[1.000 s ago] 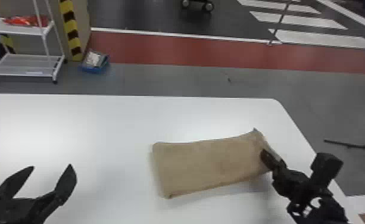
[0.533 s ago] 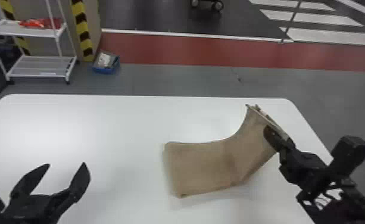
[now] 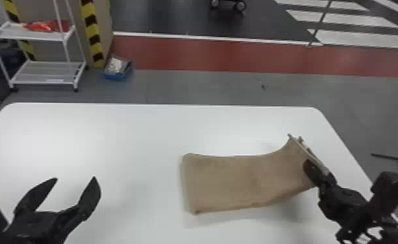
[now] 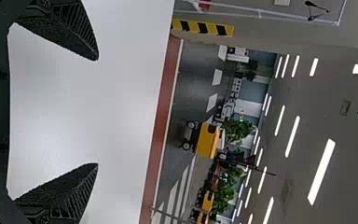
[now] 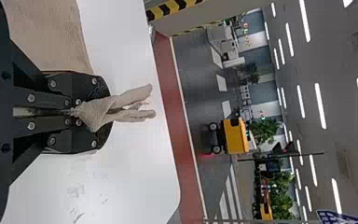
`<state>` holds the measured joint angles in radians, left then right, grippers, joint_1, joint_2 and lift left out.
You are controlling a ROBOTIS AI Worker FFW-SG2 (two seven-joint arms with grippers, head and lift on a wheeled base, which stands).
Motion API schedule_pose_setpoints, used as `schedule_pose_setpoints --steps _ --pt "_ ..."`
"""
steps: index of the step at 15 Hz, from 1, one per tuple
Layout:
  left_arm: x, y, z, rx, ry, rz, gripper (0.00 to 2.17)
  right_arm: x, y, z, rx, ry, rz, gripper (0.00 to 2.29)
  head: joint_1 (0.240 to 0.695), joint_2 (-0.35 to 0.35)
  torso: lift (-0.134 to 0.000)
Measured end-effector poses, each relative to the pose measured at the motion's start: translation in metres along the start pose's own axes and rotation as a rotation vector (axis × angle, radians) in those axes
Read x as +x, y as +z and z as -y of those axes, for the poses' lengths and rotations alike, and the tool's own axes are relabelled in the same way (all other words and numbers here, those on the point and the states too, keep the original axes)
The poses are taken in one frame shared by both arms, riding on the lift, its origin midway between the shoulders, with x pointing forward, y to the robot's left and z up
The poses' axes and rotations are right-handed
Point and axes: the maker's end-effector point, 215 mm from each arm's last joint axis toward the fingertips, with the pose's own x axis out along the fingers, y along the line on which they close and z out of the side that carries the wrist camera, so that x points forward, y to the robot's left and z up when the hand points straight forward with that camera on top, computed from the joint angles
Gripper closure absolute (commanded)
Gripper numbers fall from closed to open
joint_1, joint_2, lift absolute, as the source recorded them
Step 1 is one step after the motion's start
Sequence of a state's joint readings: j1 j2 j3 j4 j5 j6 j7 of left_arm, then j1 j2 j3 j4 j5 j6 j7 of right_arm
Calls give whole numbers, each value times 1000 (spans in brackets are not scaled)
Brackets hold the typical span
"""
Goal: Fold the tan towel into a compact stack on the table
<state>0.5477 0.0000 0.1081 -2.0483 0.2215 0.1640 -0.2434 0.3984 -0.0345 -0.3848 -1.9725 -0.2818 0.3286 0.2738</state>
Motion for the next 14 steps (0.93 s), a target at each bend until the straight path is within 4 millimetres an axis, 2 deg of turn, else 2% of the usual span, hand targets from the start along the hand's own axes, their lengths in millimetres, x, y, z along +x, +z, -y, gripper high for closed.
schedule_pose_setpoints --steps 2,5,8,10,13,14 --pt "1 -2 1 -1 -2 -3 63 -4 -11 19 4 -19 -20 46 695 -210 -114" --pt "1 -4 1 -2 -4 -7 63 -9 -27 38 18 -47 -48 26 695 -232 -114" --pt "0 -5 1 -2 -5 -9 63 -10 -28 56 24 -70 -61 73 695 -256 -114" --pt "0 -4 1 -1 -5 -8 63 -2 -34 69 30 -79 -88 83 695 -267 -114" --pt "1 -4 1 -1 -5 -8 63 18 -52 77 34 -64 -137 144 695 -275 -114" --pt "1 -5 1 -1 -5 -8 63 24 -58 78 32 -62 -150 228 695 -274 -114"
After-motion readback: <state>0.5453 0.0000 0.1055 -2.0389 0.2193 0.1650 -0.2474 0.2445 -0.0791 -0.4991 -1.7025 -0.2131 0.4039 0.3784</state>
